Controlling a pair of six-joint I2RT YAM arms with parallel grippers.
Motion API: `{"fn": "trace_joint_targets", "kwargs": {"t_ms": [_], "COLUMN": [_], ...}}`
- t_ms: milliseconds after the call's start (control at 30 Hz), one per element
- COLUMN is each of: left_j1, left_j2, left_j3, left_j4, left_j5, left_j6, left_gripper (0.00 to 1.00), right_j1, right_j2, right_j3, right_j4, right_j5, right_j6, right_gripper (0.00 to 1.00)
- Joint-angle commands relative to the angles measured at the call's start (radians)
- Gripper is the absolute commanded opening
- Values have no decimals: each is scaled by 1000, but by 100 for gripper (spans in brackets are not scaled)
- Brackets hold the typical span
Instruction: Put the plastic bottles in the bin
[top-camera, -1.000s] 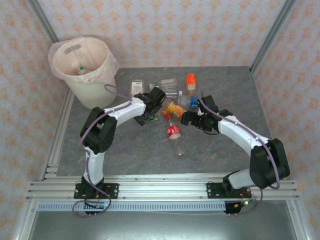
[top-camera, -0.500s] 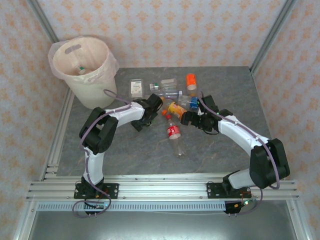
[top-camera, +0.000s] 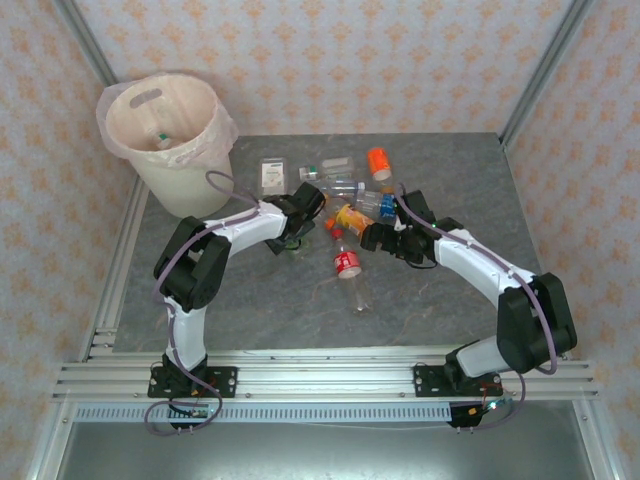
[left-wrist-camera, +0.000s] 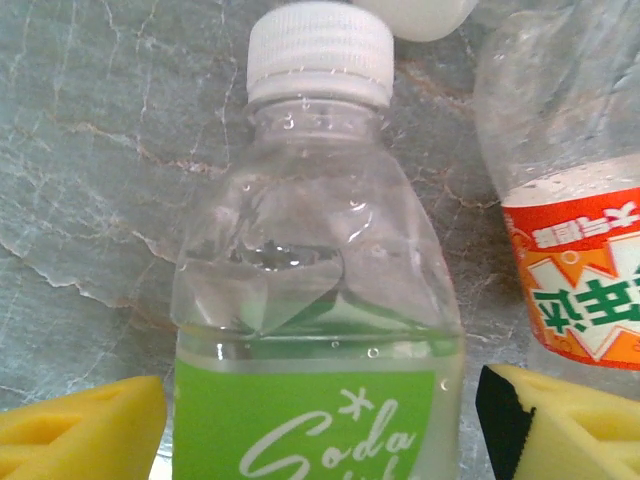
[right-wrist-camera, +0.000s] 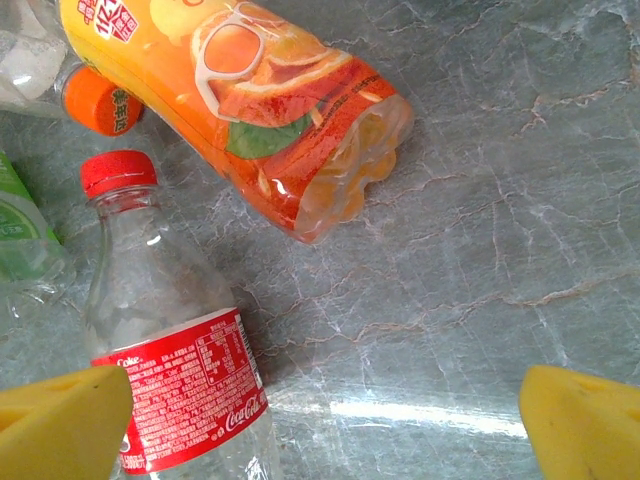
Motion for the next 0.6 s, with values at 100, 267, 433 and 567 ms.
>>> {"fn": "trace_joint_targets", "kwargs": {"t_ms": [100,267,433,567], "left_j1": [3,-5,-17,-24], "left_j2": [15,16,5,-21], "left_j3": [2,7,17,-4], "left_j4": [-14,0,-21,8], "left_j5": [-53,-62,-103,-112], "left_j6": [69,113,146,171], "left_gripper": [72,57,48,47], "right_j1": [7,7,8,6], "right_j2": [-81,-109,-140,-190], "right_j3": [-41,-51,-72,-120], "right_j4": [62,86,152,257], "right_j5": [2,7,-20,-63], "right_j6": [10,-5,-7,-19], "right_gripper": [99,99,99,99]}}
